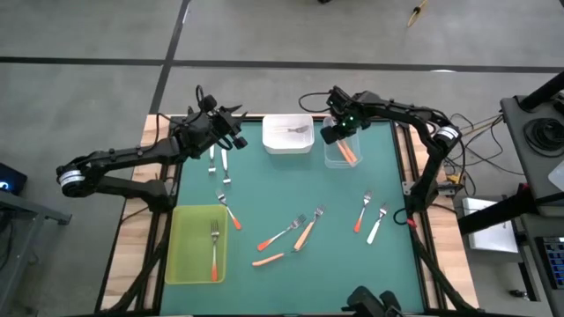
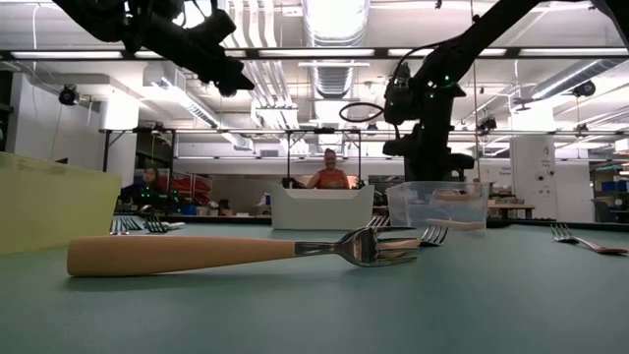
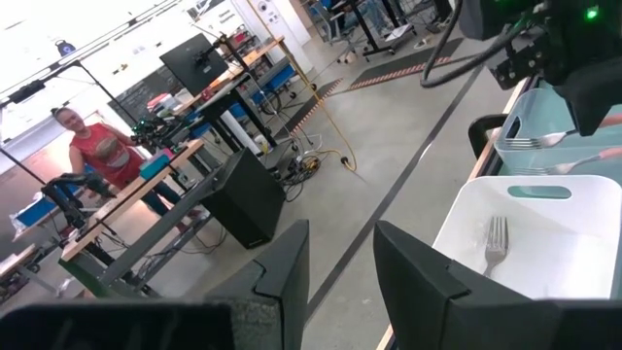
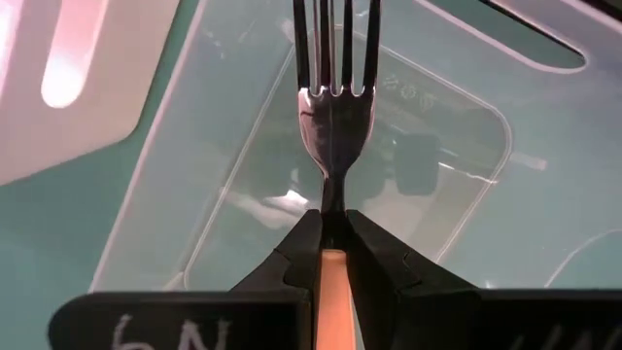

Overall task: Sort silverware by color (type)
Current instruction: Put the light orange fork into the transparent bin

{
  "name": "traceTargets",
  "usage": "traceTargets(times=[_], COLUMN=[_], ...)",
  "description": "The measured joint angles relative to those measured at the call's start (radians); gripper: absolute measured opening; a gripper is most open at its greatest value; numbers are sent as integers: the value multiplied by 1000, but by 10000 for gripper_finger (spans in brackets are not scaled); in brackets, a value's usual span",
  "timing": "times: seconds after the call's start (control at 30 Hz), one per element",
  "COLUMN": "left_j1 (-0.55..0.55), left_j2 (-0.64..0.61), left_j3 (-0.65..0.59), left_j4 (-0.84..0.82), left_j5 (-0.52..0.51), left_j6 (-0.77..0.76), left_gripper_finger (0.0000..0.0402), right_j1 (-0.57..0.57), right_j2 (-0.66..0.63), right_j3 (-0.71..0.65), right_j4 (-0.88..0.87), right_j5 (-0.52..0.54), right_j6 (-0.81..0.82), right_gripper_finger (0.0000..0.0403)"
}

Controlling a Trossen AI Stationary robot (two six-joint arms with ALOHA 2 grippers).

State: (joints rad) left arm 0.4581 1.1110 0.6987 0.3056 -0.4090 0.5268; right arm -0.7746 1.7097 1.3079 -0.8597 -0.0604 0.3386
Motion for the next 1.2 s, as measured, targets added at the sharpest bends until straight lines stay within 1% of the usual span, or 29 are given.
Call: traceTargets(times=[0.93,1.2], left_j1=[0,0], left_j2=[0,0], left_j3=[0,6], left_j4=[4,8], left_j5=[0,0], left_j6=[0,-5], left_gripper_finger=[100,100], right_j1=[0,0], right_j2=[6,6], right_j3=[0,0], right_j4=[5,6], right_j5=[1,4], right_j6=[1,2], right_gripper_finger=[29,60])
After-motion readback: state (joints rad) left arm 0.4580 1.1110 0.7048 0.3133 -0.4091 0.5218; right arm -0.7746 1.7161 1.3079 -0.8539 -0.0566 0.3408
